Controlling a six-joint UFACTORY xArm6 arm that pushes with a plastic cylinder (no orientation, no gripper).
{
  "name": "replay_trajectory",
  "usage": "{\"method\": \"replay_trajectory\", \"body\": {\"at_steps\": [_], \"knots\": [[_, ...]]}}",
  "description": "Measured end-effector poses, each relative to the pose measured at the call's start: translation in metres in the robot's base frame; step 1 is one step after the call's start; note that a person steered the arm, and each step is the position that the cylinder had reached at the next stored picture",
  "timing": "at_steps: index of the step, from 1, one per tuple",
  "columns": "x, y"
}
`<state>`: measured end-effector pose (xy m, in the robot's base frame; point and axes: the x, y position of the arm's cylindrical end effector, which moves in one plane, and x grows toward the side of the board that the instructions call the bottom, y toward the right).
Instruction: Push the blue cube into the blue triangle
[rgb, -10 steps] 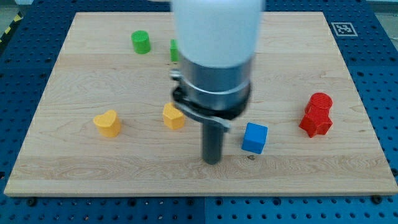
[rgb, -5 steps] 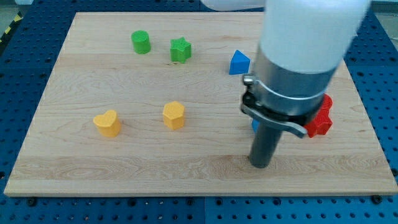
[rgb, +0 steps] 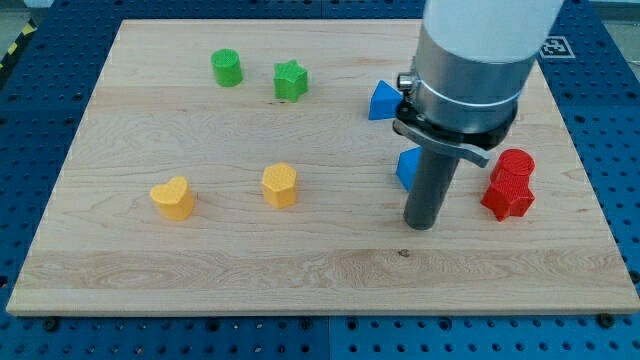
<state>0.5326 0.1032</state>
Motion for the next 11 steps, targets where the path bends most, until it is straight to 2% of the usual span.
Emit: {"method": "replay_trajectory", "body": {"at_steps": [2, 4, 5, 7, 9, 10, 11], "knots": [[-0.087, -0.018], [-0.053, 0.013], [-0.076, 0.017], [-0.136, -0.019], [-0.114, -0.020], [-0.111, -0.069], [-0.095, -0.141]]}}
